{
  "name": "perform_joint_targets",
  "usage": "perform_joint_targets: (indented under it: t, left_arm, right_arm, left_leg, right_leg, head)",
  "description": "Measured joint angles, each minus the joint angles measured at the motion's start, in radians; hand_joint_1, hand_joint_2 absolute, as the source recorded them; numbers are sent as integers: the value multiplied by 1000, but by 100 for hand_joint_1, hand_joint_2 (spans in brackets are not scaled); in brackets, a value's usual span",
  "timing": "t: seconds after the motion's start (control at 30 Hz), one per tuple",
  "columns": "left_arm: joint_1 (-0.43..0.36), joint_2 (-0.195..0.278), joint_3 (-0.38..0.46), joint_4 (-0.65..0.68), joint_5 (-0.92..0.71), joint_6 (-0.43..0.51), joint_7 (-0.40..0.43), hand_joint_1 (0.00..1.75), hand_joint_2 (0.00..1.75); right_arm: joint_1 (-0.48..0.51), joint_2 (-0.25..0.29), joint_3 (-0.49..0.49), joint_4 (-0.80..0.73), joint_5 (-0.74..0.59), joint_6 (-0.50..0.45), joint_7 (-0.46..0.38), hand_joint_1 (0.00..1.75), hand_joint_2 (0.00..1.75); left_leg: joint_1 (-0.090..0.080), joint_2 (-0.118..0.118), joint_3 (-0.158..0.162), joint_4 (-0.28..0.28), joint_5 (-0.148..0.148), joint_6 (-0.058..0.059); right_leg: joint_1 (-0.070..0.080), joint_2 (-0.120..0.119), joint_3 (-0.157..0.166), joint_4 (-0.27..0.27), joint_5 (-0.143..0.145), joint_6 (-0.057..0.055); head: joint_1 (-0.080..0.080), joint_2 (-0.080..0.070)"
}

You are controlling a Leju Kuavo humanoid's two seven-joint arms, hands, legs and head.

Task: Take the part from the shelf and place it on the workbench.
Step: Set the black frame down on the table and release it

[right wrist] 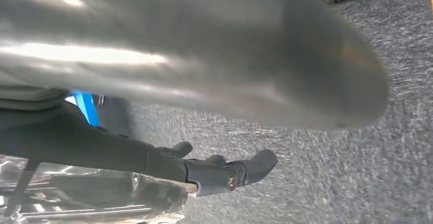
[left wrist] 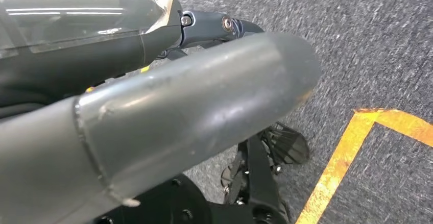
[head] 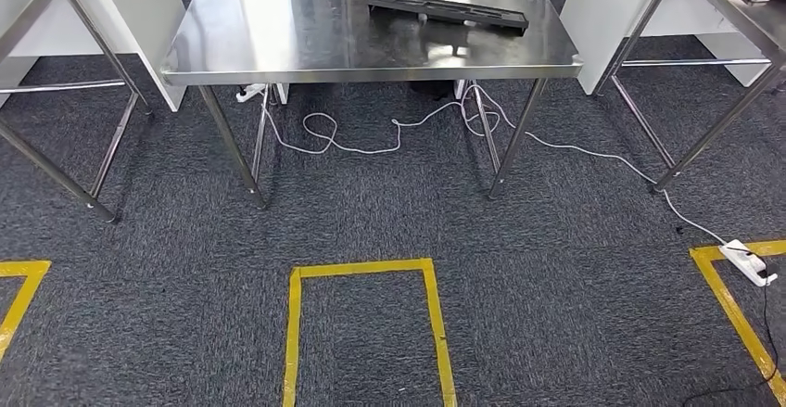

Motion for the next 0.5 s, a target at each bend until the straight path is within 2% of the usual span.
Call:
perform_joint_targets:
  t: [0.07,0.1,0.13,0.17,0.2,0.23,0.27,0.3,0.33,0.37,0.4,0.47,0.5]
  left_arm:
    - [1,0,-6,0,-2,0,0,0,0]
    - [1,1,-8,0,-2,0,0,0,0]
    - [1,1,-10,0,-3,0,0,0,0]
    - [1,2,-11,0,-3,0,0,0,0]
    - [1,3,-13,0,-3,0,0,0,0]
    - [1,3,-13,0,-4,0,0,0,0]
    - [1,4,-13,0,-4,0,0,0,0]
    - [1,4,-13,0,-5,0,0,0,0]
    - [1,4,-14,0,-7,0,-1,0,0]
    - [1,4,-14,0,-9,-1,-2,0,0]
    - [1,4,-15,0,-12,-3,-5,0,0]
    - [1,4,-22,0,-18,-10,-10,0,0]
    - [1,5,-26,0,-21,-13,-13,0,0]
  right_arm:
    - [0,-2,-11,0,-4,0,-2,0,0]
    - [0,-3,-16,1,-5,0,-3,0,0]
    - [1,-4,-20,1,-5,0,-3,0,0]
    - [1,-5,-24,2,-6,0,-4,0,0]
    - [2,-5,-26,2,-6,0,-4,0,0]
    - [2,-5,-28,3,-6,0,-4,0,0]
    - [2,-5,-31,3,-6,0,-5,0,0]
    - [1,-6,-33,3,-6,0,-6,0,0]
    - [1,-7,-35,4,-6,-1,-8,0,0]
    - [1,-9,-38,4,-7,-2,-10,0,0]
    - [0,-10,-40,4,-8,-3,-11,0,0]
    - [-4,-12,-44,4,-10,-5,-15,0,0]
    - [-6,-12,-45,4,-11,-5,-16,0,0]
  left_leg:
    - [-6,-1,-11,-14,0,16]
    - [-8,0,-18,-19,6,29]
    - [-9,1,-29,-22,15,45]
    - [-9,3,-40,-24,25,61]
    - [-11,4,-53,-24,36,71]
    - [-13,6,-66,-24,46,78]
    - [-15,8,-80,-24,57,81]
    - [-17,10,-94,-24,69,82]
    - [-19,11,-108,-24,80,82]
    - [-20,12,-123,-23,93,80]
    - [-21,12,-135,-23,105,77]
    - [-23,13,-153,-24,128,67]
    - [-24,14,-155,-26,140,61]
  right_leg:
    - [2,1,-15,6,11,21]
    - [2,2,-28,15,3,25]
    - [0,3,-44,38,-17,24]
    - [-1,4,-62,78,-53,17]
    - [-1,6,-80,135,-95,9]
    - [-1,7,-95,196,-133,4]
    - [-1,8,-102,250,-156,4]
    - [-1,9,-98,281,-161,10]
    - [-1,10,-78,282,-149,19]
    - [0,11,-41,251,-127,28]
    - [1,11,8,195,-107,33]
    - [9,12,121,41,-109,24]
    - [14,13,153,-13,-119,16]
  head:
    - [0,0]
    - [0,0]
    - [3,0]
    - [5,0]
    - [8,0]
    - [10,0]
    - [10,0]
    - [10,0]
    - [10,0]
    - [10,0]
    - [10,0]
    - [10,0]
    - [10,0]
